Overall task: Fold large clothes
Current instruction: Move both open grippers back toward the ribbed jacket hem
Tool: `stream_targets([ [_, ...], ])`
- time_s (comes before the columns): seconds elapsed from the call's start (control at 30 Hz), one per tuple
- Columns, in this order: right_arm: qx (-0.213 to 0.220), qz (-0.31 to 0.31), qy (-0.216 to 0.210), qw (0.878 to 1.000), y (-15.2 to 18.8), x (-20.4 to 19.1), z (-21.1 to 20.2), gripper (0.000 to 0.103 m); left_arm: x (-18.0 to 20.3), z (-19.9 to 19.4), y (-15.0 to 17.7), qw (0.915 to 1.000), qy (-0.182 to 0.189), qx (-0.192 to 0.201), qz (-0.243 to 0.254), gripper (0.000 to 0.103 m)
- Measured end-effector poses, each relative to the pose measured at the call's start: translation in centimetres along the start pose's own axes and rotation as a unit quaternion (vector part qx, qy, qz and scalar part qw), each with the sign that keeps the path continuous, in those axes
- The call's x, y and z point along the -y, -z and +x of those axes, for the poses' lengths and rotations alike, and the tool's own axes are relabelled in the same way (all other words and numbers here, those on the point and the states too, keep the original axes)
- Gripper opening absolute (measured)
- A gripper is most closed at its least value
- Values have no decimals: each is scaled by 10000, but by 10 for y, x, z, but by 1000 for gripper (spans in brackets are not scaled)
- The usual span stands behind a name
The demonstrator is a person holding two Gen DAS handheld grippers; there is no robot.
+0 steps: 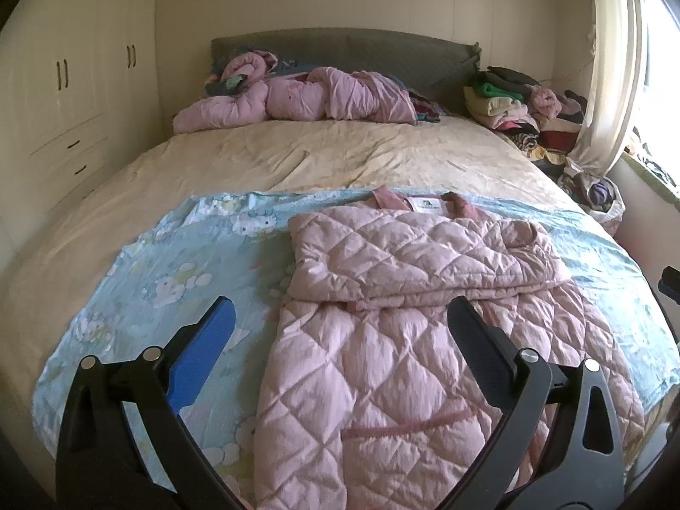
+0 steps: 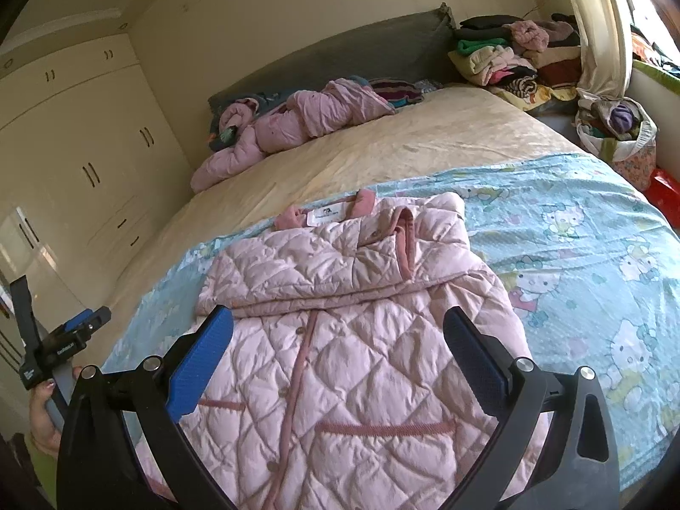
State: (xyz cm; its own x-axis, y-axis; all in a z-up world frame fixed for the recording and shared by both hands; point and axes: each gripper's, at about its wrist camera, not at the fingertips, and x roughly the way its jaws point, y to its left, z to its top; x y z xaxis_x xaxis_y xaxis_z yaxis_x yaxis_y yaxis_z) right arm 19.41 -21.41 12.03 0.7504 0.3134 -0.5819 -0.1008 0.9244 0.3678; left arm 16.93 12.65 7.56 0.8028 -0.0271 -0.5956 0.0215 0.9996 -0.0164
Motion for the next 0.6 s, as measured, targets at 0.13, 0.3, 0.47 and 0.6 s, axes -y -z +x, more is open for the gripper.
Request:
stream_targets([
  [0.13,-51,-52,-3,10000,9,2,-7,99,-3,-7,10,10000,3,-41,-32,94],
  [0.3,-149,-94,44,9998,20,6,-9,99,-8,-11,24,9998,-141,-121,-44,94],
  [0.47,-296,-182,131,9993,33,11,-11,99,-15,-8,44,9991,-309,-284,-3,94],
  [0.6,-402,-170,205,9988,44,20,-12,99,-20,-4,60,9983,-397,-434,-9,94],
])
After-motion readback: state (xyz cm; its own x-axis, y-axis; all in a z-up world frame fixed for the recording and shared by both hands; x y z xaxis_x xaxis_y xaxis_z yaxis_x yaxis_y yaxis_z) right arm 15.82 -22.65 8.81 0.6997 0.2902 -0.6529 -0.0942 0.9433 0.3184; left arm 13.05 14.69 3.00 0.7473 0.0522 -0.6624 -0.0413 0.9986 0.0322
